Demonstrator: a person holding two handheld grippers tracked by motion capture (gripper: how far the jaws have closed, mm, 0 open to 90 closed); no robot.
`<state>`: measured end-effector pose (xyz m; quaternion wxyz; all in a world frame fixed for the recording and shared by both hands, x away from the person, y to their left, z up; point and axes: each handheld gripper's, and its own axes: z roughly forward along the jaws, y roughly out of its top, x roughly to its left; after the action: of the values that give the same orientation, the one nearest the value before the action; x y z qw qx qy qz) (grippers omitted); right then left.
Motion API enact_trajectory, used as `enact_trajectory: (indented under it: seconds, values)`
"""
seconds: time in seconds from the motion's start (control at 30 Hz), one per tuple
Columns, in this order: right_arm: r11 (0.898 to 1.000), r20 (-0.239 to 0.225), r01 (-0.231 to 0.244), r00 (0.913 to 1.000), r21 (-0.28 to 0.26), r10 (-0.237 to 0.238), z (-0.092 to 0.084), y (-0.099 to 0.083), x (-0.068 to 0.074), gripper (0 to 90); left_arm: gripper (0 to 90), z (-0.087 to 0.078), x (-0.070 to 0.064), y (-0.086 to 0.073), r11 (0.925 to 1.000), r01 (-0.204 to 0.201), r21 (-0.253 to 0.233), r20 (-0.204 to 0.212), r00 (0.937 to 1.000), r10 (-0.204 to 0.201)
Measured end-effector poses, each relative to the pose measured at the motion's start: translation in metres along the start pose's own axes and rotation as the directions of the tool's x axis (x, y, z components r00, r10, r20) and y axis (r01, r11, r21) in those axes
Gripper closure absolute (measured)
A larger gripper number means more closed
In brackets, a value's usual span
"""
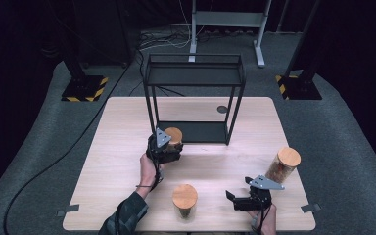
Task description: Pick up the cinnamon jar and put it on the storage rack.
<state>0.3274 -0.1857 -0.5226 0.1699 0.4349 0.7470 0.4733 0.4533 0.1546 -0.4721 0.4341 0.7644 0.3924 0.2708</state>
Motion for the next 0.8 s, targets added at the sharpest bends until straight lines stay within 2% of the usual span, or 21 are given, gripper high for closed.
enact_trajectory:
  seconds: [0.4, 0.8]
  values:
    - [1.0, -0.001, 0.002, 1.0, 0.001, -0.002, 0.0, 0.0, 0.0, 1.6, 25.1, 0.006, -0.001, 0.004, 0.9999, -0.016, 0.005, -0.001, 0.9999, 0.016]
    - [1.0, 0.001, 0.003, 1.0, 0.004, -0.003, 0.0, 0.0, 0.0, 1.5, 25.1, 0.012, 0.0, 0.008, 0.9999, -0.011, 0.005, 0.001, 0.9999, 0.011]
